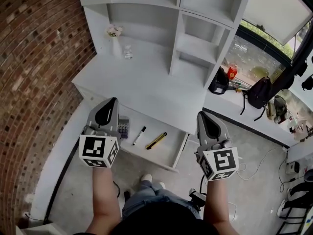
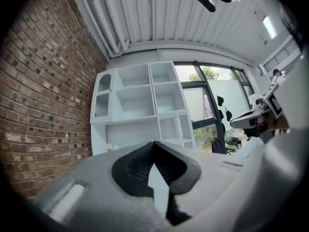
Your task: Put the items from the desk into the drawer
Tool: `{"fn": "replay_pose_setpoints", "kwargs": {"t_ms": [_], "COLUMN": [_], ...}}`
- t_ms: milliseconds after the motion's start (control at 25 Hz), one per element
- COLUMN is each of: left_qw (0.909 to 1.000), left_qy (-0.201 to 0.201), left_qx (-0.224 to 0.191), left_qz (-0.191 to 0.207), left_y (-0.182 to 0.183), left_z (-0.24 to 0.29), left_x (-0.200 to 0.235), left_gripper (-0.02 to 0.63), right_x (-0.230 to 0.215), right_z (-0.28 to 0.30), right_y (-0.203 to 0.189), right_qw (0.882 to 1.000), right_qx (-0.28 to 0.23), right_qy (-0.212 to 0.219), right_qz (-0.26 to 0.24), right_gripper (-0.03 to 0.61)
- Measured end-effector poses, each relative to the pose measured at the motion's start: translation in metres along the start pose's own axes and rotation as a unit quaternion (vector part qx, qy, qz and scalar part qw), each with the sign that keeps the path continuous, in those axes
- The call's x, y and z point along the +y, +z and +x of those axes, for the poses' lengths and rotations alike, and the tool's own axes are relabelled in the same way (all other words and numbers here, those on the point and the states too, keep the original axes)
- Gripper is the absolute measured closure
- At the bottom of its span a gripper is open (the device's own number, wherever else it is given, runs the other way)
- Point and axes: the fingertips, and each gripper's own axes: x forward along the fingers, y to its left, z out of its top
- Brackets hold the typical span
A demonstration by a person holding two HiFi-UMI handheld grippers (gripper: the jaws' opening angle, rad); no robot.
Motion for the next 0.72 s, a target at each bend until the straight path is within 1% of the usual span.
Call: {"fn": "replay_pose_setpoints", "kwargs": {"t_ms": [120,240,360,440,600,720], "left_qw": [0.9996,0.9982,0.9963,0.9951,0.9926,0.9914], "left_qy": [0.02,0.045,0.068,0.079,0.097,0.105], "left_qx": [-0.019,-0.034,-0.042,-0.049,-0.065,-0.069], "left_qz": [0.012,0.02,0.032,0.032,0.034,0.037], "left_y": [0.022,0.035,0.044,0.05,0.059,0.061], "left_z": [-0.011,-0.023,-0.034,-0.04,-0.051,-0.058], "left_x": [-0.004,-0.008,-0.008,-0.005,0.003,0.01], "left_gripper": [0.615,0.615,0.615,0.615,0.615,0.615], "right_x": [-0.002,-0.004,-0.005,-0.006,-0.001,0.006], "right_z": [-0.009,-0.013,-0.017,-0.017,-0.016,-0.013], "right_y": [0.011,0.016,0.023,0.029,0.041,0.043], "right_qw": [1.0,0.999,0.998,0.998,0.997,0.996], "right_qx": [-0.016,-0.029,-0.039,-0.044,-0.053,-0.056], "right_qy": [0.014,0.027,0.038,0.044,0.052,0.054], "right_qz": [-0.008,-0.01,-0.012,-0.017,-0.028,-0.033], "right_gripper": [0.569,0.569,0.571,0.571,0.569,0.569]}}
